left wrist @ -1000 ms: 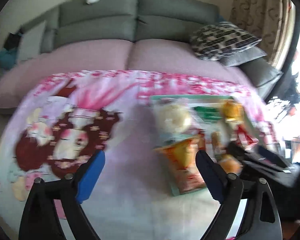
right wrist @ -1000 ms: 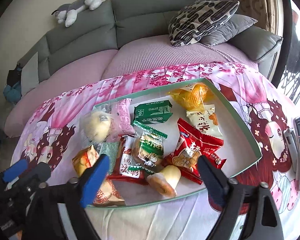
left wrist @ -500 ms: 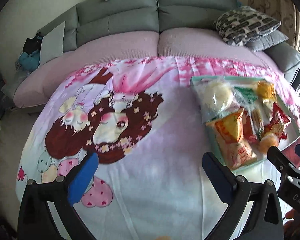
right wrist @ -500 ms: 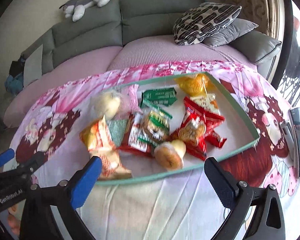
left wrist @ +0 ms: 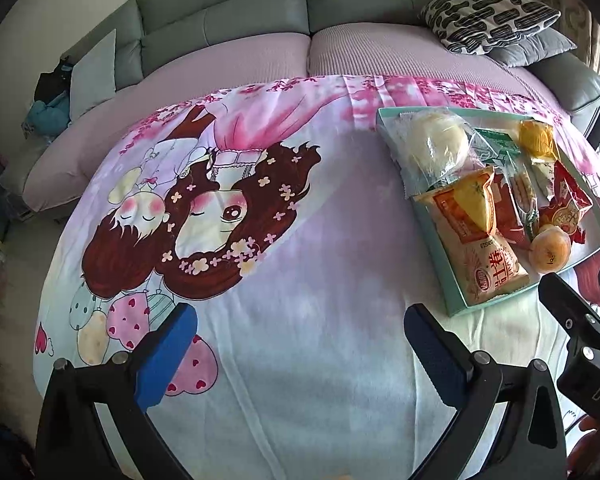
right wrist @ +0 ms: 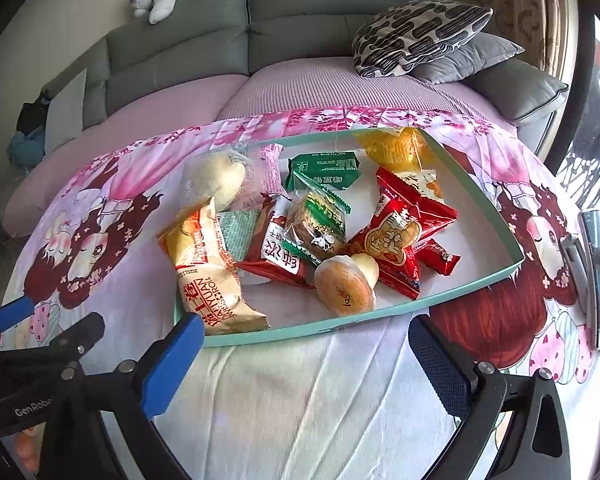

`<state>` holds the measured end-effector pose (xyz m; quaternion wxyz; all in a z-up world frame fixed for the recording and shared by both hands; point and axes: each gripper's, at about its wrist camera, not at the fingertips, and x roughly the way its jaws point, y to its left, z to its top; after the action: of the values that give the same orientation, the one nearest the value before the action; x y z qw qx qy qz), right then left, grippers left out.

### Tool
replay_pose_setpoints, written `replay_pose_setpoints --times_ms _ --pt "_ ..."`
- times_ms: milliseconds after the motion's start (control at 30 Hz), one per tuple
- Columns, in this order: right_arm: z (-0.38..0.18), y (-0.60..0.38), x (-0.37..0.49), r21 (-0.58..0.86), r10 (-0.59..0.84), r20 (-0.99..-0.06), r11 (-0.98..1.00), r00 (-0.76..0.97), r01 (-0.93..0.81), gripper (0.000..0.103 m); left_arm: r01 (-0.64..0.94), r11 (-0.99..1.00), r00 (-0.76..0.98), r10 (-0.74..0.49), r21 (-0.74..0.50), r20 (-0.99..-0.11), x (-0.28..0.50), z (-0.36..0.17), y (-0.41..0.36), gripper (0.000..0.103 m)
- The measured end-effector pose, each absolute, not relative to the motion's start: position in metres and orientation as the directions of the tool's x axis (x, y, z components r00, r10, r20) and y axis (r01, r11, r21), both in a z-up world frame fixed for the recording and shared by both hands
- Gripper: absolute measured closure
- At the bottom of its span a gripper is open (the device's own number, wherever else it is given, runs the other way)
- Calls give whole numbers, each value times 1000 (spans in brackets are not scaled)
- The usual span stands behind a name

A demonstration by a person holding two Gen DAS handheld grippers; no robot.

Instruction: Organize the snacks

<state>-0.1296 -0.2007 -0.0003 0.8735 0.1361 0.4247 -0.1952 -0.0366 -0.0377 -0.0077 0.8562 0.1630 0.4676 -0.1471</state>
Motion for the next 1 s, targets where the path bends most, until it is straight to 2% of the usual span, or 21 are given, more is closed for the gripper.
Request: replay_pose_setpoints --times_ms 1000 --pt "-5 -194 -122 51 -218 -800 903 559 426 0 391 911 469 -76 130 -880 -23 -21 -38 0"
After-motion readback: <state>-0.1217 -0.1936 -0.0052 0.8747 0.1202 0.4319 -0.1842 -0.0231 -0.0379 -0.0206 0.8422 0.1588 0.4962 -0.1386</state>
